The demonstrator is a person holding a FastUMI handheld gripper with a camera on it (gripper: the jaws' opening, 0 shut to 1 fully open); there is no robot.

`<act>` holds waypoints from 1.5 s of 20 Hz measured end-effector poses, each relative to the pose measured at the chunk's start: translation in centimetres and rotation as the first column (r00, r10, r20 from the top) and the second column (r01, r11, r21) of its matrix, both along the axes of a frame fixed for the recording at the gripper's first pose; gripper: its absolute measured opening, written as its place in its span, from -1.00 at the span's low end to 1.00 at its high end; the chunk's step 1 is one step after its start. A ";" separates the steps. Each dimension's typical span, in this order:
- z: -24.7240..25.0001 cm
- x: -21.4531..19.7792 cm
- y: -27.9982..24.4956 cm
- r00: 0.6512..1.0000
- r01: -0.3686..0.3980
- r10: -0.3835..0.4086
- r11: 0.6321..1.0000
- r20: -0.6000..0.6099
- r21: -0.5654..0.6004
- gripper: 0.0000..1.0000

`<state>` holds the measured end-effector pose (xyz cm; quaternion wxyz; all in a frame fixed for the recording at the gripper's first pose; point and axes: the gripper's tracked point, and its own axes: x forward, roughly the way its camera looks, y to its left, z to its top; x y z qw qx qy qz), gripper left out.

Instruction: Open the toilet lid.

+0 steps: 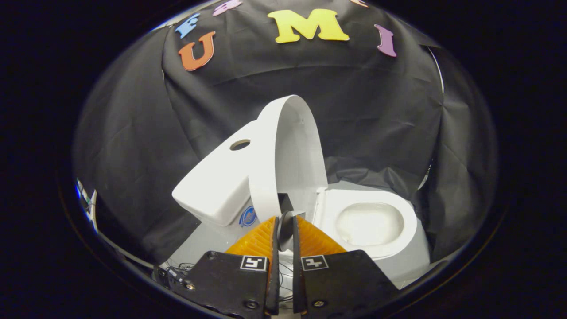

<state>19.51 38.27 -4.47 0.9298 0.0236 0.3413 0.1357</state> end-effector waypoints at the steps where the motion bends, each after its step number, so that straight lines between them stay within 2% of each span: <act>1: 0.0 0.0 0.3 1.000 -0.004 0.004 1.000 0.006 -0.010 -0.70; 13: -0.2 0.0 2.2 0.997 -0.059 0.063 0.994 0.048 -0.091 -0.70; 18: -0.3 0.0 1.8 0.998 -0.053 0.054 0.997 0.031 -0.052 -0.67; 20: -0.4 -0.6 2.2 0.996 -0.092 0.092 0.996 -0.003 -0.006 -0.49; 22: 0.4 -0.9 1.0 0.997 -0.082 0.082 0.997 0.009 0.004 -0.28; 27: 1.5 -1.9 -2.2 0.997 -0.071 0.070 0.997 0.035 0.024 0.74; 29: 1.8 -2.3 -4.0 0.997 -0.049 0.048 0.999 0.055 0.019 0.97; 30: 2.2 -2.2 -5.1 0.997 -0.034 0.033 0.999 0.073 0.016 0.97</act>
